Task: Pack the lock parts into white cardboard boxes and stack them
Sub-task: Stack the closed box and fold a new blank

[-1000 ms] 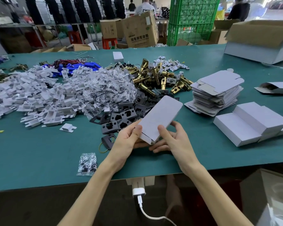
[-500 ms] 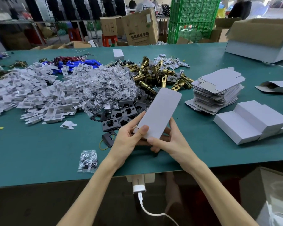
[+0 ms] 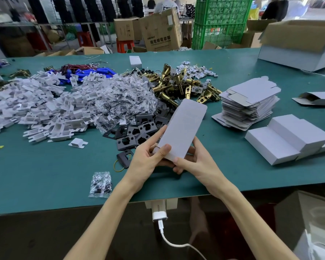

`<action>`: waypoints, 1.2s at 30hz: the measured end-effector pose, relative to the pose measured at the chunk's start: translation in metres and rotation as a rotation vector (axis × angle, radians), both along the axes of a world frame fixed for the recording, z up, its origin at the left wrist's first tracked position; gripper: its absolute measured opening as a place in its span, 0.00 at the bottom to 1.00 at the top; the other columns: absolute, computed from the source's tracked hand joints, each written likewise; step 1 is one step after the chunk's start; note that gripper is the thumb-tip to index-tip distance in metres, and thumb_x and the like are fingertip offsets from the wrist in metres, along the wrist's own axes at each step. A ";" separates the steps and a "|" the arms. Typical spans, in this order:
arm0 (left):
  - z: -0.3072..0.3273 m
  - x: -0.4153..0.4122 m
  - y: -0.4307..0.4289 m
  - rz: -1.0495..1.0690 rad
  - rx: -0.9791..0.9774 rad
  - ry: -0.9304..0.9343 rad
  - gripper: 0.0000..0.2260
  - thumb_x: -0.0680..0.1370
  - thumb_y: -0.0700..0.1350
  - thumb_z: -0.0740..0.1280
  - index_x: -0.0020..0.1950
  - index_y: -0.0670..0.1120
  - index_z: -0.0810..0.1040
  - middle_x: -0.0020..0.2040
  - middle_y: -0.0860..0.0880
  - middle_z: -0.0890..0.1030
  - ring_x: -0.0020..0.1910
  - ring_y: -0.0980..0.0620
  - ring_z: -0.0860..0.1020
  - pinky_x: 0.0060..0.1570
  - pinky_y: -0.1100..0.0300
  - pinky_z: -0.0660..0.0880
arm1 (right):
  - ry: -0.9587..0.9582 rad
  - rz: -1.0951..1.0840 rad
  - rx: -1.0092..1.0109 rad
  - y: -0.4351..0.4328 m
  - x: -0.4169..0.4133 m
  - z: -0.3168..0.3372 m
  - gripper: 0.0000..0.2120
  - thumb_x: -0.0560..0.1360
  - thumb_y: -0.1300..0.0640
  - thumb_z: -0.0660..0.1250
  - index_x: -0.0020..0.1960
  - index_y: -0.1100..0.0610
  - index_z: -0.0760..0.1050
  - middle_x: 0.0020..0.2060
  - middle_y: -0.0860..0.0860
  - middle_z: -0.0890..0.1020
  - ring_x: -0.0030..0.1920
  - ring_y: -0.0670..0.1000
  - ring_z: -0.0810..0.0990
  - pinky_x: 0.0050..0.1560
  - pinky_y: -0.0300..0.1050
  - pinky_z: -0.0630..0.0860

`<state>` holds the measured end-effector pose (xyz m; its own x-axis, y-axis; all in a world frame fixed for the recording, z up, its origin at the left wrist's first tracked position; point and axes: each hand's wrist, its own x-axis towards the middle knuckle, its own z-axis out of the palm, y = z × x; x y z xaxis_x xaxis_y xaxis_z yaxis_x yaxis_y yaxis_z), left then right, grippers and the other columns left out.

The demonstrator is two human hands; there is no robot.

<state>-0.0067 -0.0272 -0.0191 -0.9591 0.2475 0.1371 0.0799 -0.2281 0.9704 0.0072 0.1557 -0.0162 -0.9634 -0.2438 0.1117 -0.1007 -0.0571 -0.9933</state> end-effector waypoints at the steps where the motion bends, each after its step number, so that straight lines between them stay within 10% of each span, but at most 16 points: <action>1: 0.000 0.000 0.000 0.002 0.000 -0.001 0.28 0.80 0.44 0.71 0.79 0.51 0.70 0.56 0.42 0.86 0.52 0.43 0.86 0.48 0.51 0.85 | 0.003 0.003 0.004 0.000 0.000 0.000 0.33 0.76 0.62 0.75 0.75 0.48 0.64 0.57 0.57 0.83 0.40 0.57 0.85 0.41 0.47 0.81; 19: -0.001 0.000 0.000 0.017 -0.068 0.007 0.19 0.87 0.49 0.59 0.77 0.47 0.73 0.61 0.42 0.85 0.52 0.41 0.86 0.48 0.49 0.84 | 0.009 -0.005 0.025 0.000 -0.005 -0.005 0.31 0.78 0.65 0.72 0.77 0.52 0.65 0.55 0.67 0.79 0.37 0.54 0.82 0.42 0.48 0.80; 25: 0.000 0.001 0.001 0.024 -0.031 0.010 0.24 0.85 0.50 0.59 0.82 0.47 0.65 0.66 0.47 0.83 0.60 0.39 0.84 0.55 0.47 0.84 | 0.018 -0.046 -0.031 -0.004 0.000 0.000 0.42 0.79 0.63 0.70 0.83 0.43 0.50 0.49 0.67 0.80 0.34 0.58 0.83 0.39 0.49 0.82; 36: 0.000 0.002 0.000 0.004 -0.051 0.120 0.27 0.84 0.47 0.65 0.82 0.61 0.62 0.61 0.48 0.84 0.60 0.42 0.84 0.58 0.46 0.82 | 0.051 -0.064 -0.068 -0.002 0.003 0.002 0.33 0.83 0.58 0.64 0.82 0.41 0.55 0.39 0.45 0.80 0.33 0.56 0.82 0.40 0.48 0.82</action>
